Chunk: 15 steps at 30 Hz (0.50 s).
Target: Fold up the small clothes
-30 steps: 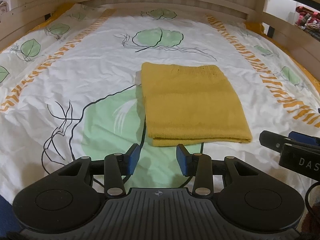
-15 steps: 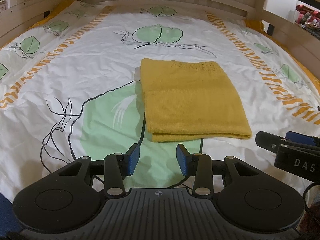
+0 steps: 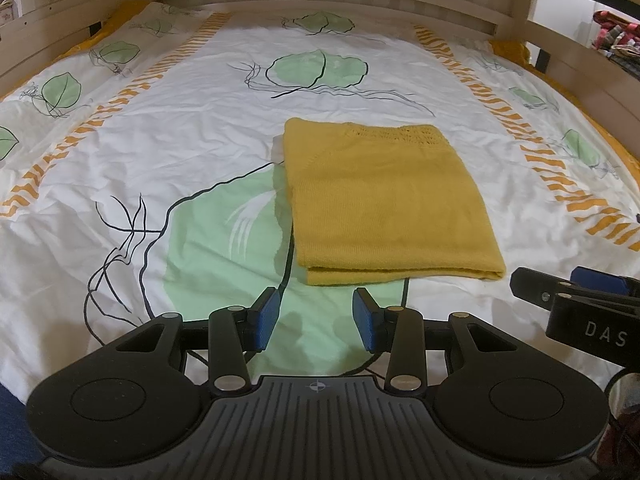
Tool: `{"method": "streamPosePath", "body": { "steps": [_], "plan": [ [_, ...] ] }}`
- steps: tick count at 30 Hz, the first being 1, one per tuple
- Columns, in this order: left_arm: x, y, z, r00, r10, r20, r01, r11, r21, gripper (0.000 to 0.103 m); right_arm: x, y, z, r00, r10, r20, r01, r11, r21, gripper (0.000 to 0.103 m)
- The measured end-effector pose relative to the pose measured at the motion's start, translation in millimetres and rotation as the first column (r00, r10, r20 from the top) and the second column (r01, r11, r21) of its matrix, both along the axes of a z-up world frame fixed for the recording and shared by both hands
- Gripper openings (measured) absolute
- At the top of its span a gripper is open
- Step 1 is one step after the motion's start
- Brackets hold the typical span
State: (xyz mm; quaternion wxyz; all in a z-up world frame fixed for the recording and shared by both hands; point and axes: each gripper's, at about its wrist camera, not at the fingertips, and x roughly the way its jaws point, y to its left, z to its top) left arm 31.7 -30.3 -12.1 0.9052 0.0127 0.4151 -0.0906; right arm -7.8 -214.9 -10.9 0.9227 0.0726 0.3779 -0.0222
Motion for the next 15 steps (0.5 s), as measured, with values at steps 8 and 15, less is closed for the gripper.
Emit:
{"method": "streamPosePath", "body": {
  "steps": [8,15],
  "plan": [
    [-0.2,0.0,-0.3,1.0,0.0,0.001,0.0,1.0,0.001,0.039,0.1,0.0,-1.4,1.0,-0.002,-0.004,0.002,1.0,0.003,0.074],
    [-0.2,-0.2,-0.2,1.0,0.001,0.001,-0.001,1.0,0.002,0.039,0.2,0.2,-1.9,1.0,-0.003,-0.006,0.003,1.0,0.004,0.074]
  ]
}}
